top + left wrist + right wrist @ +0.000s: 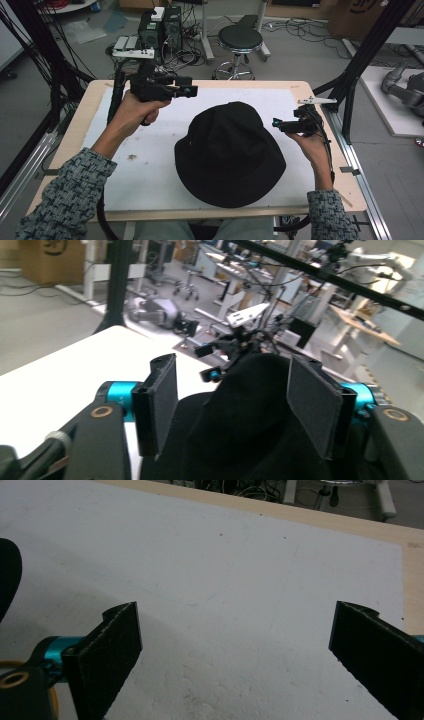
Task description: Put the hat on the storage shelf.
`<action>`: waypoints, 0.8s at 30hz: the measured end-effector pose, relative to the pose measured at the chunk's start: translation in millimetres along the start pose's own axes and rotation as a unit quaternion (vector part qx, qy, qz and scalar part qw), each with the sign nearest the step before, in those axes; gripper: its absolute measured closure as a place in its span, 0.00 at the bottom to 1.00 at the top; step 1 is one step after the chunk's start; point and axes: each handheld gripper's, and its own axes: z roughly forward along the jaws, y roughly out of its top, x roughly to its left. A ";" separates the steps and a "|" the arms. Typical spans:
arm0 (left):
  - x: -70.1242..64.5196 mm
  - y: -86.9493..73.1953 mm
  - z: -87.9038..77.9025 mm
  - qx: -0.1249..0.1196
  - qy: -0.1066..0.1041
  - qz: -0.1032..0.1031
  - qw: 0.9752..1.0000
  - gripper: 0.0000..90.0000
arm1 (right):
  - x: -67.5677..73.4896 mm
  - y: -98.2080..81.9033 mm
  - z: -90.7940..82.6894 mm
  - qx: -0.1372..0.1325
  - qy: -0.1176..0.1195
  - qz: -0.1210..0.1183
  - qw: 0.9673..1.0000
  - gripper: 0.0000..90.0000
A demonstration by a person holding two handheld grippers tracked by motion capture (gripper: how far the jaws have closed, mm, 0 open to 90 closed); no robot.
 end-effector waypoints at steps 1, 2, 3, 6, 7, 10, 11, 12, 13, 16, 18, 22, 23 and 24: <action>2.2 -0.3 -1.9 0.001 0.007 0.000 1.000 0.36 | 0.3 -0.1 0.3 0.000 -0.001 0.000 1.000 0.07; 2.9 -0.3 -2.7 0.001 0.010 -0.001 1.000 0.36 | 0.3 -0.1 0.3 0.000 -0.001 0.000 1.000 0.07; 5.0 -0.5 -4.6 0.002 0.018 -0.001 1.000 0.35 | 0.0 0.0 0.4 -0.001 0.000 -0.002 1.000 0.07; 8.1 -1.9 -9.8 0.000 0.036 0.000 0.999 0.31 | 0.0 0.0 0.6 0.000 0.001 -0.001 1.000 0.07; 9.1 -2.7 -12.1 -0.002 0.042 0.003 0.999 0.30 | -0.2 -0.2 1.0 0.001 0.002 0.001 1.000 0.07; 12.6 -5.9 -18.8 -0.002 0.060 0.003 0.998 0.29 | -0.7 -0.3 1.3 0.001 0.002 0.000 1.000 0.07; 13.7 -7.2 -21.2 -0.003 0.067 0.003 0.998 0.27 | -1.0 -0.3 1.8 0.000 0.003 -0.002 1.000 0.07; 15.2 -8.6 -23.4 -0.006 0.073 0.002 0.997 0.27 | -1.0 -0.3 1.8 0.000 0.003 -0.002 1.000 0.07; 16.8 -10.0 -25.5 -0.008 0.079 -0.001 0.997 0.24 | -0.8 -0.2 2.0 0.002 0.004 -0.001 1.000 0.07; 20.9 -14.1 -30.6 -0.004 0.095 -0.002 0.995 0.22 | -0.5 0.0 2.9 0.002 0.004 -0.003 1.000 0.07; 21.5 -16.5 -33.8 -0.006 0.107 -0.001 0.994 0.21 | 0.2 0.1 3.9 0.003 0.004 -0.002 1.000 0.07; 21.8 -22.6 -41.5 -0.006 0.128 0.005 0.992 0.20 | 0.1 0.2 4.3 0.003 0.005 -0.002 1.000 0.07; 21.6 -24.3 -44.0 -0.005 0.134 0.009 0.991 0.19 | 0.0 0.3 4.2 0.002 0.005 -0.004 1.000 0.07; 21.4 -26.4 -46.4 -0.007 0.139 0.010 0.990 0.19 | 0.0 0.3 4.2 0.002 0.005 -0.004 1.000 0.07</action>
